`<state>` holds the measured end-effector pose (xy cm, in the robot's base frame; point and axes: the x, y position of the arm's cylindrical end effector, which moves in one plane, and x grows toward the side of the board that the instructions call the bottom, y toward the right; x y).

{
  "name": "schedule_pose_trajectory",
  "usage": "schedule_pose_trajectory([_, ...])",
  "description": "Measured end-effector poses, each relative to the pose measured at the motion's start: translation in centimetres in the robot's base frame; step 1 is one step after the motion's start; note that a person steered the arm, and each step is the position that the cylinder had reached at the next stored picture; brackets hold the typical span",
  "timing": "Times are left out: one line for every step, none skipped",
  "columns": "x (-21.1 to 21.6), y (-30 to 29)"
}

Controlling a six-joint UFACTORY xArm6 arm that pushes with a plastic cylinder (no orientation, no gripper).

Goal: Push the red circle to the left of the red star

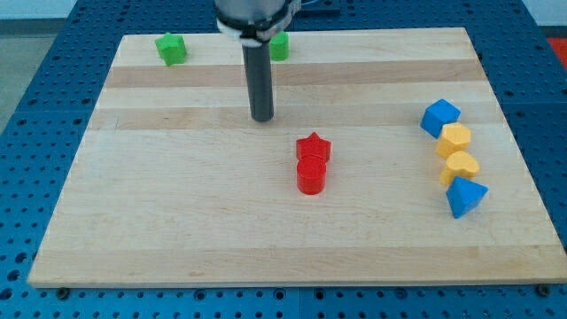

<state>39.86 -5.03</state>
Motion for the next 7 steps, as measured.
schedule_pose_trajectory([1.0,0.0])
schedule_pose_trajectory([3.3,0.6])
schedule_pose_trajectory([7.3,1.2])
schedule_pose_trajectory([9.6,1.4])
schedule_pose_trajectory([7.4,2.8])
schedule_pose_trajectory([3.8,6.9])
schedule_pose_trajectory([1.6,11.0])
